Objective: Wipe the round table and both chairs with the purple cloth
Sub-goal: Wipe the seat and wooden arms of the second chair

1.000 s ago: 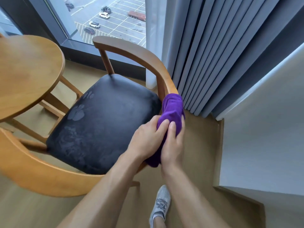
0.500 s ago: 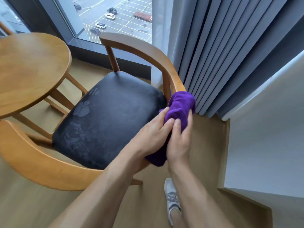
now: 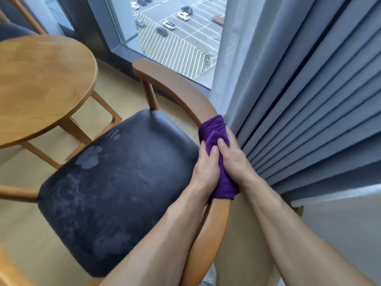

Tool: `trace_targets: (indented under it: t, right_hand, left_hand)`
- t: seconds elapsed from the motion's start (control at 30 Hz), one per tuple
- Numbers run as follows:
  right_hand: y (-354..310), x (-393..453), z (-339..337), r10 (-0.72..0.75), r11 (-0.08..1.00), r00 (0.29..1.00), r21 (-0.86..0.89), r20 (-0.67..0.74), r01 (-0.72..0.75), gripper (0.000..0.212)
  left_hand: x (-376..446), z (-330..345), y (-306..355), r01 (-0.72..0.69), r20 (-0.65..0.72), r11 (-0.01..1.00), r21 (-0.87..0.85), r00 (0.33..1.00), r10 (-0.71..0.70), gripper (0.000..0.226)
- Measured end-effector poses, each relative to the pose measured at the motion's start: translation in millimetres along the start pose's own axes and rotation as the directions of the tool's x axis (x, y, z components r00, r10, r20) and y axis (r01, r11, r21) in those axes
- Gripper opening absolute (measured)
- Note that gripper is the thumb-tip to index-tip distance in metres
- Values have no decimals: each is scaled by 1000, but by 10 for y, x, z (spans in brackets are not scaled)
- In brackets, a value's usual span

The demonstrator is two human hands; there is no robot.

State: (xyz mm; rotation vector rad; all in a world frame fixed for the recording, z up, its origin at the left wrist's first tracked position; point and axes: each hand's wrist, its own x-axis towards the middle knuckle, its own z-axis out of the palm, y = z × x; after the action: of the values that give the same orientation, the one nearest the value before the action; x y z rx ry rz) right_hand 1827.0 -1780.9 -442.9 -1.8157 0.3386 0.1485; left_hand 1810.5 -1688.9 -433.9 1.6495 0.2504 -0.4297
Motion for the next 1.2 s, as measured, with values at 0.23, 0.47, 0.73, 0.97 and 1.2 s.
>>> trace_targets:
  t: [0.23,0.47,0.73,0.97,1.2]
  right_hand:
    - [93,343,-41,-56,972,998,228,16,51,31]
    - [-263,734,-83,-115,982,988,-141,102,128,35]
    - [-719,1477,58,-160,844,954,-466,255,266,43]
    - [-1153,2212,515,-167,721,905,-577,391,383,42]
    - [-1513,2757,1066,-243,562,810,-603,534,566,33]
  left_hand:
    - [447,169,214,-67,-261,979,192,958,117,66]
    - [771,139,345,-55,-397,985,164,910,117,66]
    - [1276,-22,583,-16,-538,998,67,842,50,68]
    - [1960,-473,821,-29,-651,999,25,758,38,69]
    - [2479,-964,996,-28,-737,998,-51,676,-19,66]
